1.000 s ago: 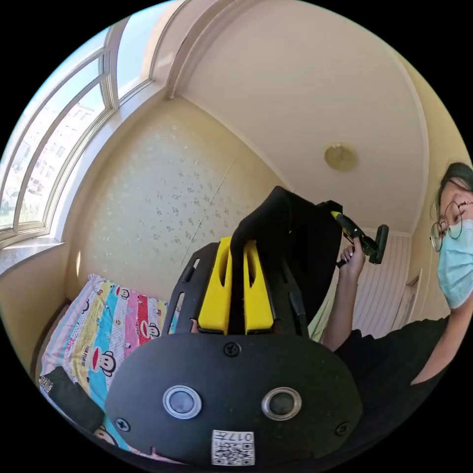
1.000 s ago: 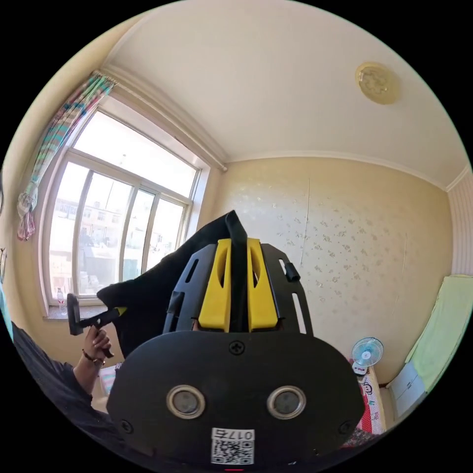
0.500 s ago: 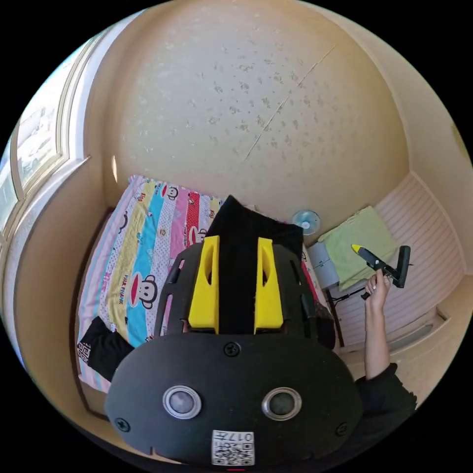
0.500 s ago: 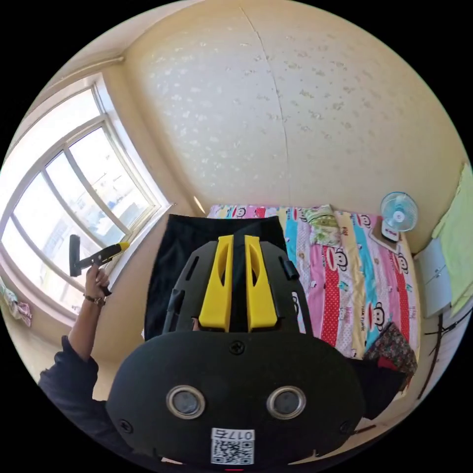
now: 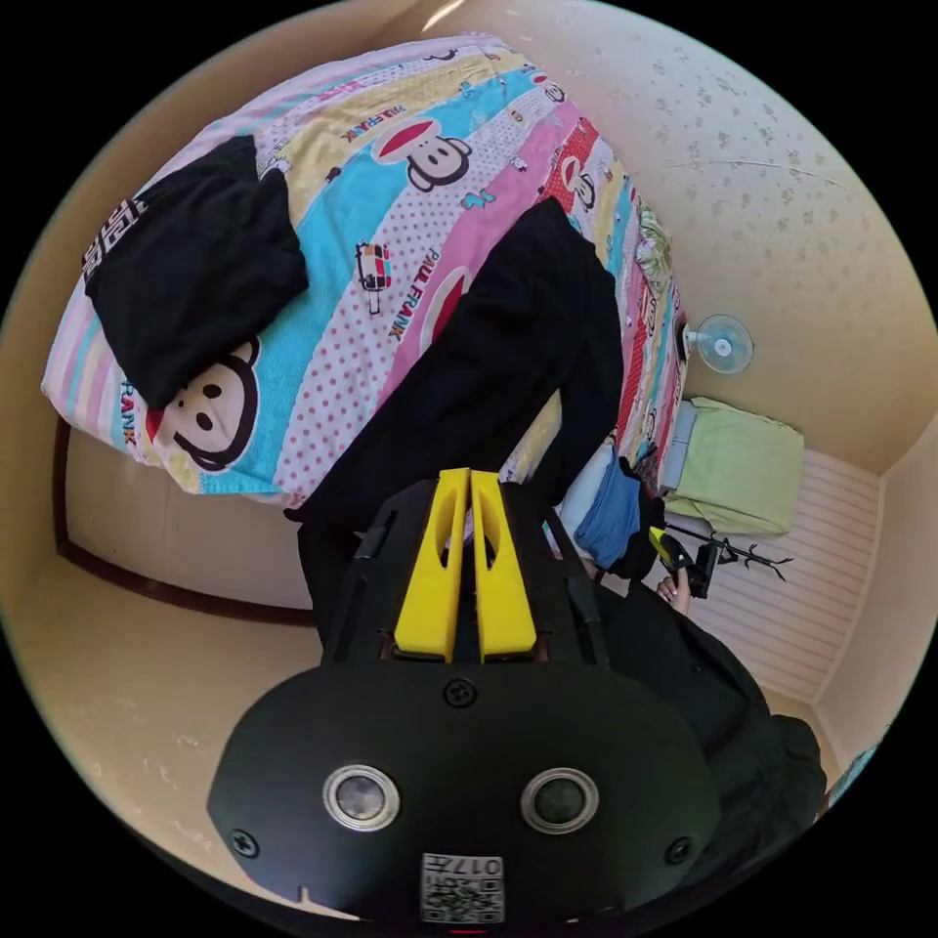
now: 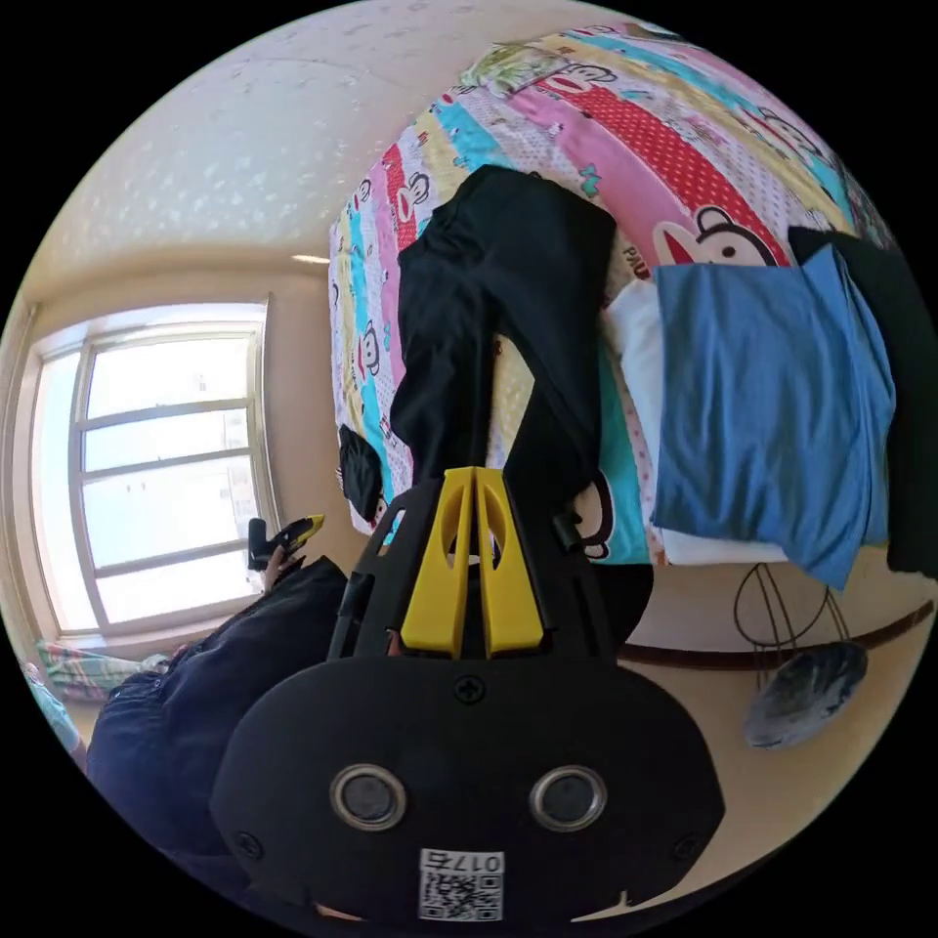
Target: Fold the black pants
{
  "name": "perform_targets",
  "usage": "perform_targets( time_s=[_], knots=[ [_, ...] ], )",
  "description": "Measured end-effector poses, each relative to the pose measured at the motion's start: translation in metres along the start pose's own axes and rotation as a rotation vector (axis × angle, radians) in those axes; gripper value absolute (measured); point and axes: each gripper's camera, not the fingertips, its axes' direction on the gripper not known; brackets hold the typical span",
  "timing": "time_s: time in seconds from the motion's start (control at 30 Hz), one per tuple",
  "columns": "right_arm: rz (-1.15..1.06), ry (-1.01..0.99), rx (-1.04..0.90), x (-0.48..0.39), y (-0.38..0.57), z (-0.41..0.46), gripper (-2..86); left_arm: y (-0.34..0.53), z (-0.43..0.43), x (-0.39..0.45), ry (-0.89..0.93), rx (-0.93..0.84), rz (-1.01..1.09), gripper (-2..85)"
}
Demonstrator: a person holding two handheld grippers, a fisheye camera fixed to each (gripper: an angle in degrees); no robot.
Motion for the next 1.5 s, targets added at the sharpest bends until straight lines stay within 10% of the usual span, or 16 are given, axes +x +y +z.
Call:
perform_targets(
  time_s=[0.43, 0.93, 1.2, 1.5],
  knots=[
    [-0.056, 0.048, -0.016, 0.089, -0.1, -0.106, 0.3, -0.075, 0.046, 0.165, 0.021, -0.43, 0.393, 1.0],
    [0.195, -0.202, -0.105, 0.28, -0.136, -0.182, 0.4, -0.09, 0.265, 0.198, -0.656, -0.779, 0.438, 20.4],
    [0.225, -0.338, -0.119, 0.328, -0.161, -0.219, 0.6, -0.116, 0.264, 0.195, -0.98, -0.972, 0.519, 1.2],
    [-0.079, -0.511, -0.263, 0.341, -0.2, -0.241, 4.1, -0.159, 0.064, 0.226, 0.073, -0.834, 0.402, 0.1]
  ],
)
